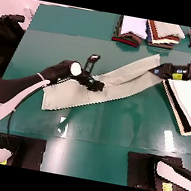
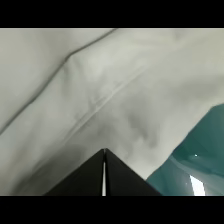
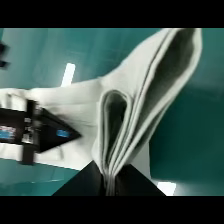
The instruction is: Fold the shirts.
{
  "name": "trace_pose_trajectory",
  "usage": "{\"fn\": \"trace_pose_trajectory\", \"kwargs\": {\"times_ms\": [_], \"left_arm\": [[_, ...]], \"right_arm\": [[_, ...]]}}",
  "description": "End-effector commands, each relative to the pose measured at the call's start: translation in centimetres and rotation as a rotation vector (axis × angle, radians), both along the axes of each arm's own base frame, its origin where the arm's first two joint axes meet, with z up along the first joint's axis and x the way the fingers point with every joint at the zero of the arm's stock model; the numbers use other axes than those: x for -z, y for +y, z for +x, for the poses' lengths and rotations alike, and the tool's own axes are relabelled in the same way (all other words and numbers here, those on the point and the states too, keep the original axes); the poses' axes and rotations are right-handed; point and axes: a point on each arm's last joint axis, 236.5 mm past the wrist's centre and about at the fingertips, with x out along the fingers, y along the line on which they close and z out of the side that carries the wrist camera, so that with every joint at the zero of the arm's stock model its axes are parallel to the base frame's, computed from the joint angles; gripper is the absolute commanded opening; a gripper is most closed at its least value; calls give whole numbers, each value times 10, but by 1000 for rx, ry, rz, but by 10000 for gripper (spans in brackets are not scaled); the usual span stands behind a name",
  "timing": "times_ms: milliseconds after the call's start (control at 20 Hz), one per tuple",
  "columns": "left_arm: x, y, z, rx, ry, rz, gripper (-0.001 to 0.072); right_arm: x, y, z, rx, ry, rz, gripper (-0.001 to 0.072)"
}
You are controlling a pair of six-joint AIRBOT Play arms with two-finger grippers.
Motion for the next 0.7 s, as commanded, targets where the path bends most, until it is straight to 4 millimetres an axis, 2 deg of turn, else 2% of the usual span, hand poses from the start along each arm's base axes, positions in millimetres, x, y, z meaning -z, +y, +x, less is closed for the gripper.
{"fn": "trace_pose_trajectory", "kwargs": {"times_ms": [0,200,350,450,500,550,650], "left_arm": [[8,-21,4,25,2,-7,24],[16,-21,5,22,8,1,23],[8,-18,9,41,-15,19,24],[-11,-7,20,46,-38,31,24],[-27,3,29,36,-58,32,24],[-44,18,39,15,-82,37,24],[-88,62,60,-37,-166,63,23]], "right_arm": [[-39,28,-6,-57,-51,-32,14],[-66,66,-15,-130,-101,-89,14],[-89,96,-24,-186,-147,-73,14],[-97,115,-29,-224,-150,-58,15],[-101,126,-30,-248,-156,-54,14],[-104,139,-32,-280,-163,-50,14],[-104,172,-38,-347,-163,-35,14]]}}
